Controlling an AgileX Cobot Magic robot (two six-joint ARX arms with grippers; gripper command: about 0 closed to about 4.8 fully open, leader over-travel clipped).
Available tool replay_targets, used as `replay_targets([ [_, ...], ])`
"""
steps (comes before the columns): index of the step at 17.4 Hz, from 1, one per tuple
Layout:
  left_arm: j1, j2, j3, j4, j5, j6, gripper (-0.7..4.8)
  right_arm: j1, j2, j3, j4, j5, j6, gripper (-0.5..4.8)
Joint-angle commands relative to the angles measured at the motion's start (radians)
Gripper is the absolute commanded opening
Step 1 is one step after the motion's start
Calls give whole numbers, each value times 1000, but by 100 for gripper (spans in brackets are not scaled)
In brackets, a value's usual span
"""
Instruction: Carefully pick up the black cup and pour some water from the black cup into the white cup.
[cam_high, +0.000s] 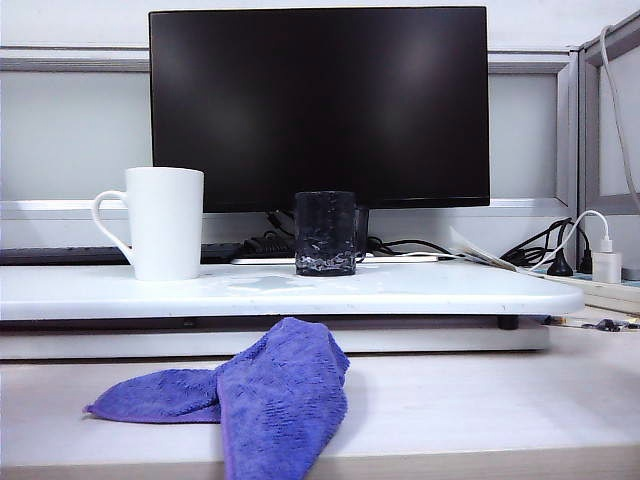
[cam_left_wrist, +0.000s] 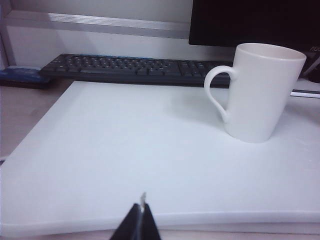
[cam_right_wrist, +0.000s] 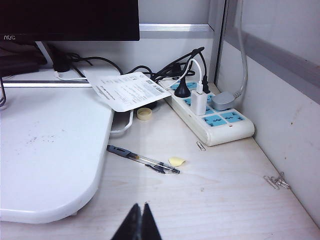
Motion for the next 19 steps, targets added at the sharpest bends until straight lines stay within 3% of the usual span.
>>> replay_targets([
  [1, 0, 0, 0, 11, -1, -3, -5, 0, 0, -3, 16, 42, 1, -6],
  [6, -1, 0, 0, -29, 3, -3, -5, 0, 0, -3, -2, 41, 0, -6],
  [9, -1, 0, 21, 27, 77, -4, -4, 1, 0, 25, 100, -20, 11, -6],
  [11, -1, 0, 80, 40, 140, -26, 133, 1, 0, 114, 97, -86, 31, -5],
  [12, -1, 0, 141, 43, 137, -58, 399, 1, 0, 220, 94, -114, 31, 36],
  [13, -1, 0, 177, 44, 131, -71, 479, 1, 6, 272, 101, -113, 35, 53],
  [15, 0, 1, 275, 43, 140, -94, 479, -1, 59, 394, 122, -95, 16, 94],
  [16, 0, 8, 334, 44, 163, -94, 479, -1, 111, 449, 146, -87, 16, 207],
  [18, 0, 71, 414, 54, 181, -124, 479, 0, 246, 550, 201, -111, 39, 350],
  [19, 0, 111, 436, 73, 194, -138, 479, 1, 298, 583, 222, -140, 54, 360],
])
